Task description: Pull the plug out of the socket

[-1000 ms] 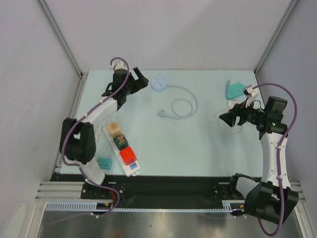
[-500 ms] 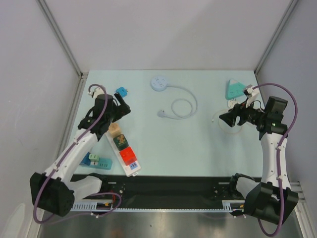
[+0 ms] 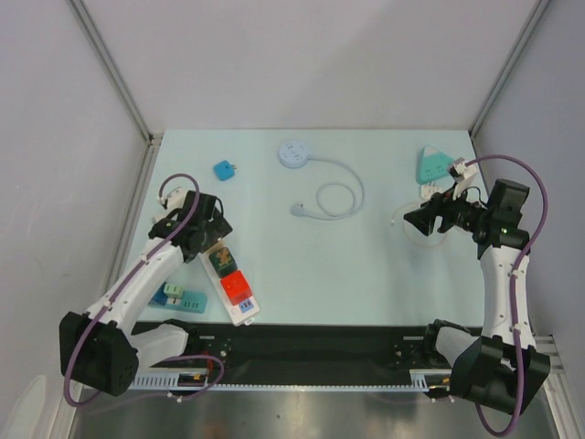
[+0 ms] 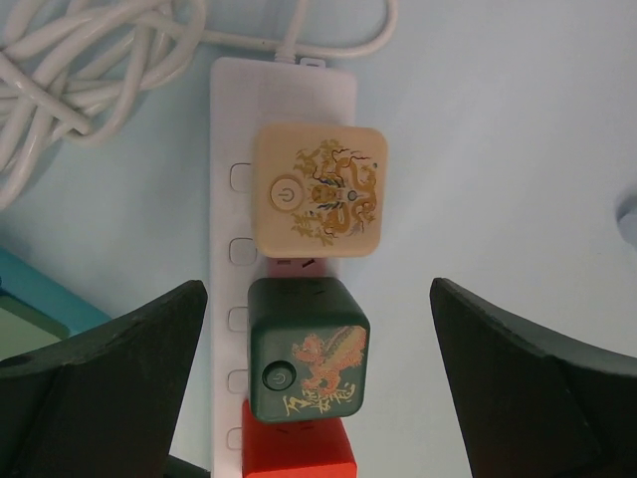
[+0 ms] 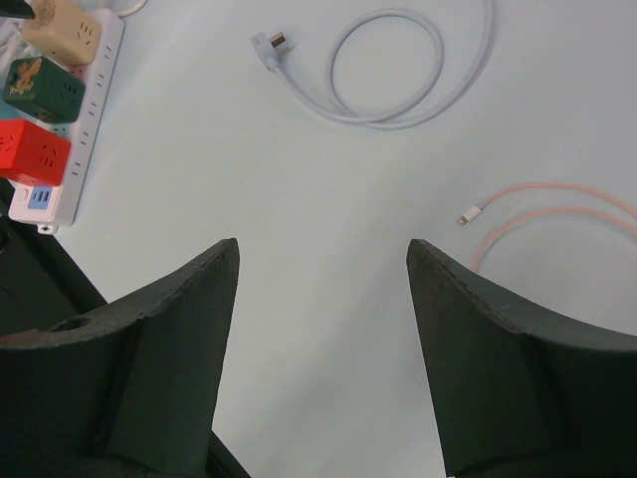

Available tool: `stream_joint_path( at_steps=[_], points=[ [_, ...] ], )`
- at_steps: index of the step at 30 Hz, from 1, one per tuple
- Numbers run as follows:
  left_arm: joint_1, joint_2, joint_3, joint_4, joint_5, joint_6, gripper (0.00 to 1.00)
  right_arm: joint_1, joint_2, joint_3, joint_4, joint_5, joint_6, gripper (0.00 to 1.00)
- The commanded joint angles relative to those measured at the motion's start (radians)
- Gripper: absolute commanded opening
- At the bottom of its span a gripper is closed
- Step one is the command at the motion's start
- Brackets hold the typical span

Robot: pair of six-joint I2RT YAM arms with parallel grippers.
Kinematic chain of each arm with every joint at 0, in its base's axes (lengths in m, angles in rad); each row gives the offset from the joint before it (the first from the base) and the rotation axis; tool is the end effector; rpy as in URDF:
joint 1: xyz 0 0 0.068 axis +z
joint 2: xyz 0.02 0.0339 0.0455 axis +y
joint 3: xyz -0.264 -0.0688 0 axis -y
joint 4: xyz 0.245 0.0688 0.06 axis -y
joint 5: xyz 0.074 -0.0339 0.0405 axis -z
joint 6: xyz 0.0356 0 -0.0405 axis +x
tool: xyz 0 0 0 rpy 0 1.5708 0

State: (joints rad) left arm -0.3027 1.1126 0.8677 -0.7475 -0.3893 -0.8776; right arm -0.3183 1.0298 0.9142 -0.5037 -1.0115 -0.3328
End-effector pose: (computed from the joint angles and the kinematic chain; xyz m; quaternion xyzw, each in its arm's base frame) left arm 0.2082 -0.0509 0.2595 -0.3195 0.8862 -0.0017 0.3356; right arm 0.2089 -0.0370 0.3172 -0.2275 0.7760 0.2799 0.5174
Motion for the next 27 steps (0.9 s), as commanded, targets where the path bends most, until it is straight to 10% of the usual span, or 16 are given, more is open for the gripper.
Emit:
stream_joint_path(
  at_steps=[1, 18, 23, 27],
  points=[
    [-0.003, 0.041, 0.024, -0.012, -0.028, -0.032, 0.99, -0.008, -0.017, 0.000, 0.022, -0.024, 0.006, 0.73],
    [0.054, 0.349, 0.117, 0.079, -0.066, 0.034, 0.94, -0.018, -0.016, 0.000, 0.016, -0.030, 0.000, 0.73],
    [0.057, 0.388, 0.125, 0.092, -0.086, 0.052, 0.82, -0.018, -0.014, 0.000, 0.017, -0.030, 0.000, 0.73],
    [0.054, 0.330, 0.097, 0.174, -0.071, 0.167, 0.54, -0.018, -0.014, 0.000, 0.016, -0.032, 0.000, 0.73]
  ],
)
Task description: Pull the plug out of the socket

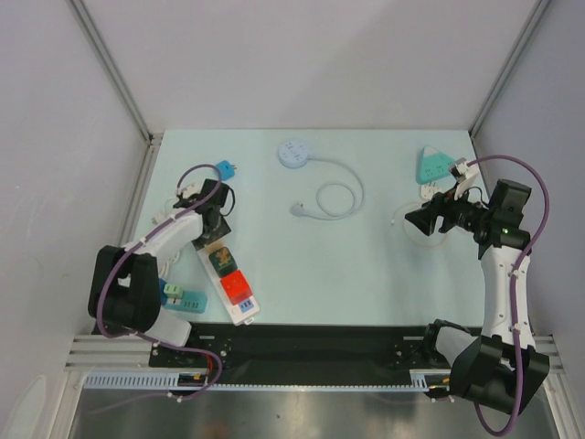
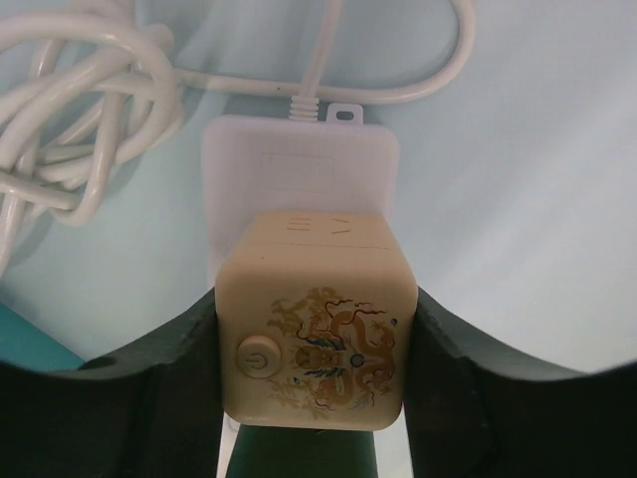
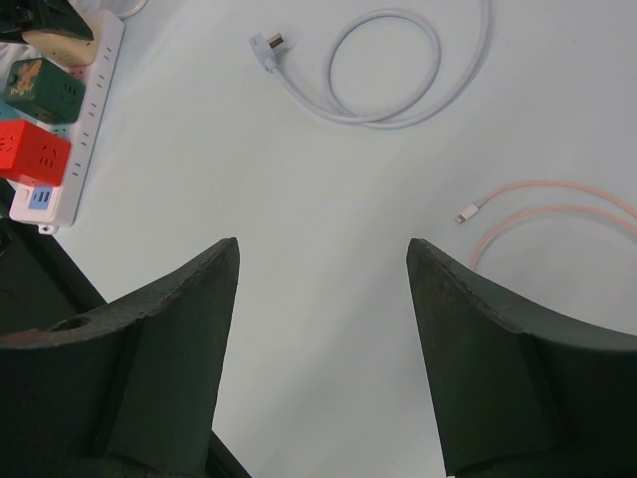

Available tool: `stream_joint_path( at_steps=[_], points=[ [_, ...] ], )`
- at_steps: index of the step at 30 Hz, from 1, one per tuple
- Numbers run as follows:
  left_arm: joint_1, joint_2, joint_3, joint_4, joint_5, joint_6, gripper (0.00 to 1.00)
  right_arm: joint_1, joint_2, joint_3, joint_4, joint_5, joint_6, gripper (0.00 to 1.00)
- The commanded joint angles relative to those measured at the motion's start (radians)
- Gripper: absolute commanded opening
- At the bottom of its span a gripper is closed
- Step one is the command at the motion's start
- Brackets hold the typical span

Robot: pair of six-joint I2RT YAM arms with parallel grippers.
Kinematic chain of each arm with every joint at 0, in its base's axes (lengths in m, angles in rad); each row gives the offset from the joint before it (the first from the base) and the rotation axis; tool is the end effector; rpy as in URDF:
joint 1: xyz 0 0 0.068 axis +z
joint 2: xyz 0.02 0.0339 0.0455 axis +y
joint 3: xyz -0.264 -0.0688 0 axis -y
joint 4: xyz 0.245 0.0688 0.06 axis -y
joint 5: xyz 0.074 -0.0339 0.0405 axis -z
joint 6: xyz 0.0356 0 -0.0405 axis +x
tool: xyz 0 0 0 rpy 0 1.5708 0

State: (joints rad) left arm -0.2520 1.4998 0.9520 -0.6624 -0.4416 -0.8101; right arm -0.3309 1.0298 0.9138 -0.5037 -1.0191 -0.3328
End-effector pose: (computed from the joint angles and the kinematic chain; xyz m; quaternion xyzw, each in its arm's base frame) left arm 0.2741 -0.0549 0.2011 -0.3022 0.9120 0.0972 0.2600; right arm 0.2082 -0.0395 0.3172 -0.2241 0.7759 0.2798 0.5191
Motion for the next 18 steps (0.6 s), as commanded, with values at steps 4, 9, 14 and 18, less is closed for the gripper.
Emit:
stream_joint_path(
  at_steps=[4, 9, 14, 18],
  points=[
    [0.003, -0.261, -0.163, 0.361, 0.203, 0.264, 0.00, -0.005, -0.011, 0.000, 0.017, -0.027, 0.001, 0.73],
    [0.003, -0.371, -0.205, 0.544, 0.415, 0.269, 0.00, -0.005, -0.002, -0.003, 0.016, -0.045, 0.006, 0.73],
    [-0.001, -0.383, -0.234, 0.766, 0.636, 0.149, 0.00, 0.047, 0.032, -0.006, -0.005, -0.107, -0.017, 0.73],
    [-0.041, -0.357, -0.252, 0.949, 0.725, 0.023, 0.00, 0.153, 0.087, 0.000, -0.025, -0.157, -0.038, 0.74]
  ],
)
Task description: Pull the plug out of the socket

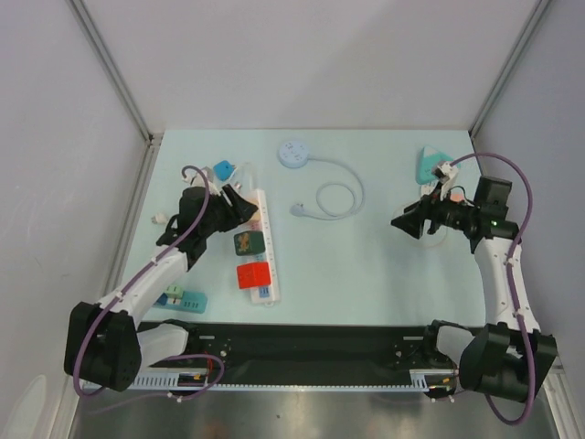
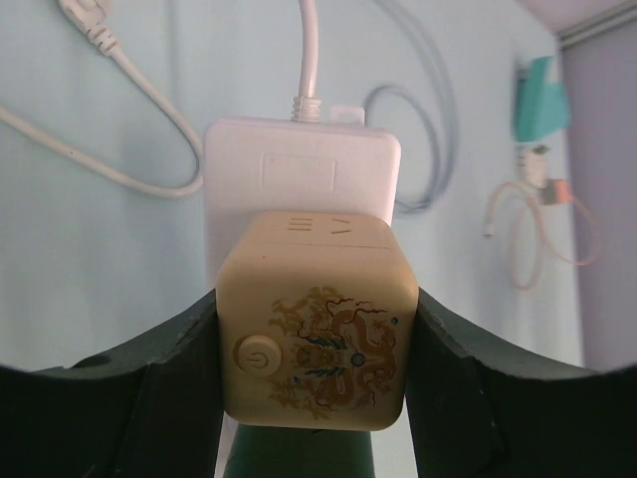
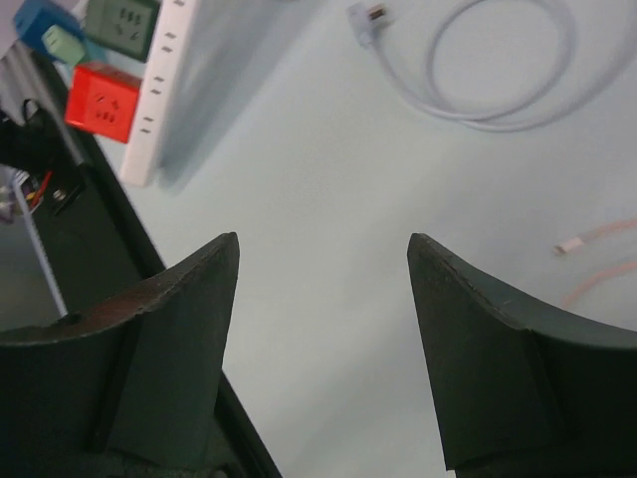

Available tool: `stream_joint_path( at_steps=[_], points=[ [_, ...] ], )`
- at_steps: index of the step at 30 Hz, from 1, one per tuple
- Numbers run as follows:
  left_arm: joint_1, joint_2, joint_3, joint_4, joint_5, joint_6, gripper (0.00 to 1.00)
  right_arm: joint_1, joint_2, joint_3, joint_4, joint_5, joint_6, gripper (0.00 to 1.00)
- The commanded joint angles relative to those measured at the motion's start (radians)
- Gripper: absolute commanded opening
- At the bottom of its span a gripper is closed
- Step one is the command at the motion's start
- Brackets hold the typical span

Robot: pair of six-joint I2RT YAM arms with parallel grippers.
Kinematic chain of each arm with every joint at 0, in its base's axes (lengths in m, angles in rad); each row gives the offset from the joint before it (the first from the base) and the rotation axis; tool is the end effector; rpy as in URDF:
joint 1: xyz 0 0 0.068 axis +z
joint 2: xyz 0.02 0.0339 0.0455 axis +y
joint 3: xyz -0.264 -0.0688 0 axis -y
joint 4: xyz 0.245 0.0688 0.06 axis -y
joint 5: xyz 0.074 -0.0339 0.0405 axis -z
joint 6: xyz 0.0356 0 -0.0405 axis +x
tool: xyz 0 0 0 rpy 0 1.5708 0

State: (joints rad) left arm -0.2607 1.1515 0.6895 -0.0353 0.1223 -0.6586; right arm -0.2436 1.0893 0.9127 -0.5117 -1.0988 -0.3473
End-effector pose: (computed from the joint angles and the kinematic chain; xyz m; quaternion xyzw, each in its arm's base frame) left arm 0.2449 -0.0698 0.2470 -0.1389 0.8470 -0.2735 0.4341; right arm 0.2203 -0.0221 0.3062 -0.2627 0.7586 0.3457 0.4859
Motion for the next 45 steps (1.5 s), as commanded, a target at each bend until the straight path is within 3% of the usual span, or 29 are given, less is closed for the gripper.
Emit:
stream_joint_path(
  at_steps=[1, 5, 9, 12, 16, 22, 32, 37, 43, 45],
  points=[
    [-0.044, -0.003, 0.018, 0.345, 0.166, -0.165, 0.00, 0.088, 0.050, 0.002, -0.025, -0.087, -0.035, 0.74],
    [-0.120, 0.039, 0.053, 0.445, 0.131, -0.237, 0.00, 0.239, 0.101, -0.003, -0.007, -0.089, -0.030, 0.77],
    [-0.216, 0.105, 0.097, 0.489, 0.070, -0.301, 0.00, 0.456, 0.109, -0.015, 0.100, 0.028, 0.074, 0.84],
    [-0.264, 0.138, 0.123, 0.515, 0.028, -0.328, 0.00, 0.555, 0.081, -0.029, 0.206, 0.209, 0.183, 1.00],
    [-0.293, 0.180, 0.111, 0.583, -0.010, -0.380, 0.00, 0.700, 0.044, -0.064, 0.321, 0.483, 0.272, 1.00],
    [-0.324, 0.209, 0.085, 0.686, -0.029, -0.453, 0.00, 0.739, 0.052, -0.156, 0.453, 0.563, 0.343, 1.00],
    [-0.364, 0.235, 0.093, 0.733, -0.033, -0.493, 0.00, 0.750, 0.093, -0.161, 0.501, 0.570, 0.467, 0.98],
    [-0.376, 0.237, 0.088, 0.749, -0.044, -0.503, 0.00, 0.748, 0.116, -0.170, 0.501, 0.605, 0.482, 0.91],
    [-0.384, 0.234, 0.105, 0.738, -0.069, -0.495, 0.00, 0.748, 0.141, -0.170, 0.478, 0.602, 0.469, 0.71],
    [-0.387, 0.234, 0.108, 0.735, -0.076, -0.492, 0.00, 0.748, 0.146, -0.170, 0.472, 0.603, 0.465, 0.69]
  ],
)
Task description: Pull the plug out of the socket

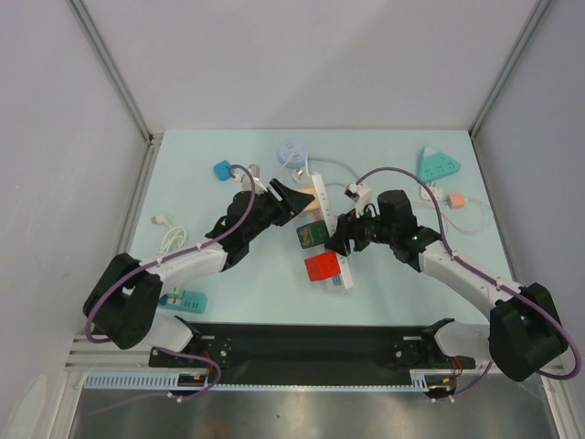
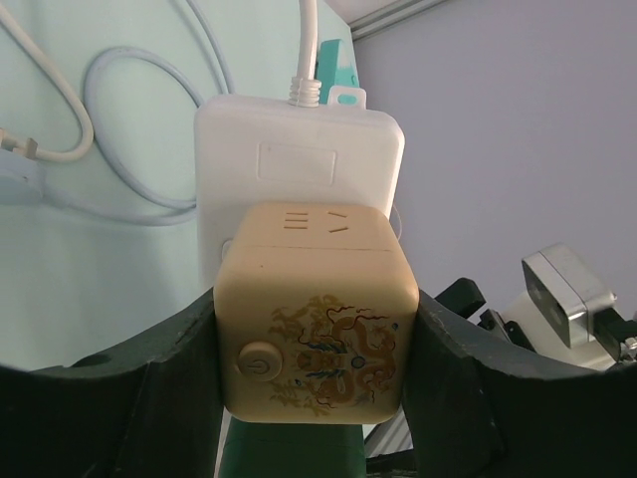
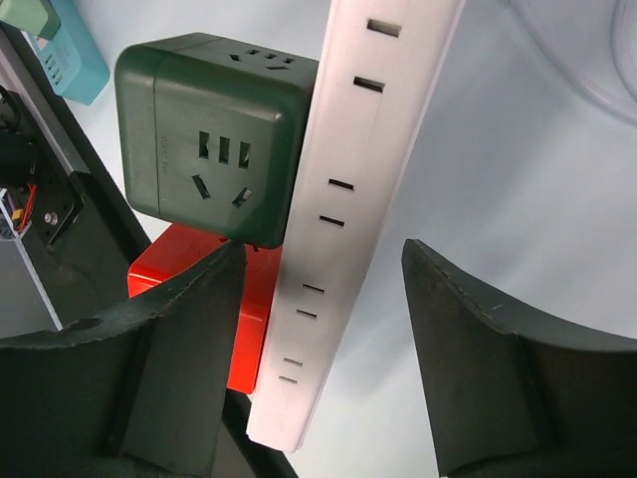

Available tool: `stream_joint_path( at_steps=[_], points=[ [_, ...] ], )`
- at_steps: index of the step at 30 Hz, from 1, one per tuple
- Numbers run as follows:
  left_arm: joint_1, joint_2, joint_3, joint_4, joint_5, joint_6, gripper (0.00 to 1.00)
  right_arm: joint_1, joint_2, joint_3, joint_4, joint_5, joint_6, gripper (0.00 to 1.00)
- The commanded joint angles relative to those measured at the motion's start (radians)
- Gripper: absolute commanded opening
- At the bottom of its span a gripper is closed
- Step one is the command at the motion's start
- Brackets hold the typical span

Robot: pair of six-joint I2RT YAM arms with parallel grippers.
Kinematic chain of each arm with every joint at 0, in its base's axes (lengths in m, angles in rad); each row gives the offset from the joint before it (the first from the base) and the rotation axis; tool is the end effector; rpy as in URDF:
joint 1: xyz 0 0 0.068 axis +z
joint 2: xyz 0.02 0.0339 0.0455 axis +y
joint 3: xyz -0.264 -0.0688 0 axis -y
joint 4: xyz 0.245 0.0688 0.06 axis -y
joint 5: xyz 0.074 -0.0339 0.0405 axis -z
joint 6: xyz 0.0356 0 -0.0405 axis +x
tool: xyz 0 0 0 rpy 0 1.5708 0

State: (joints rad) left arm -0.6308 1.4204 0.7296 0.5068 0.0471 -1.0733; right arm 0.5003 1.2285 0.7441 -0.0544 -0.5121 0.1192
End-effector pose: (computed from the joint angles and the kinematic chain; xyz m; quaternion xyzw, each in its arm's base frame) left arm 0.2536 -0.1873 0.2446 -0.1540 0.7534 -0.4928 0.4071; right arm 0.2253 0.1430 0.2473 -0.2821 0.8025 0.3553 0.3875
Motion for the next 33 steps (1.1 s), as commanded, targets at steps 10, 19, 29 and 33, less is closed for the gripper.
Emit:
stream_joint_path(
  at_steps=[10, 19, 29, 33],
  points=[
    [-0.041, -0.020, 0.086, 0.217, -0.015, -0.082, 0.00, 0.026, 0.066, 0.020, 0.004, 0.030, -0.010, 0.60],
    [-0.061, -0.012, 0.096, 0.213, -0.024, -0.073, 0.00, 0.000, 0.065, 0.038, -0.010, 0.043, -0.023, 0.00],
    [-0.109, -0.080, 0.280, -0.433, -0.343, 0.271, 0.00, -0.103, -0.004, 0.035, -0.022, 0.264, -0.041, 0.00],
    [-0.096, -0.071, 0.277, -0.351, -0.131, 0.349, 0.00, -0.101, 0.000, 0.038, -0.031, 0.253, -0.052, 0.00]
  ],
)
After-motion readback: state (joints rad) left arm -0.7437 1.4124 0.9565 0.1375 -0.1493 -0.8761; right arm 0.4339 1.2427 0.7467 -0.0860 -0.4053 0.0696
